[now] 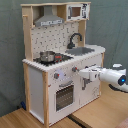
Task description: Play with the kitchen
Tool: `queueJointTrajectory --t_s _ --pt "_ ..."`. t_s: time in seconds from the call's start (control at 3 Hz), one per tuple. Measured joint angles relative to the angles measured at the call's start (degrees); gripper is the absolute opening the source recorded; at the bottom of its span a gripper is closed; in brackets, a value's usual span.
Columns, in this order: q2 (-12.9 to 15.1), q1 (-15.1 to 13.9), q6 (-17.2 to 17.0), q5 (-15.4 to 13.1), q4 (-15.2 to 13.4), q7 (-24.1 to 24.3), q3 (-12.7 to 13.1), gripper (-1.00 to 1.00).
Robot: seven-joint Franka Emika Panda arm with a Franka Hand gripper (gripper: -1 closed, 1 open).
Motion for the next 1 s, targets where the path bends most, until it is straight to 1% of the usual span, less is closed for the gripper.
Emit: queueJointTrajectory --t_s 0.33,0.67,1.0 --pt "0.0 2.93 -3.82 -0.01 0.14 -1.25 -2.9 1.0" --pt "0.04 2.91 -4.45 -0.02 1.1 -6.02 -7.81 1.0" --pt "0.92 2.47 -4.59 -0.03 2.22 -10.72 -12.41 1.0"
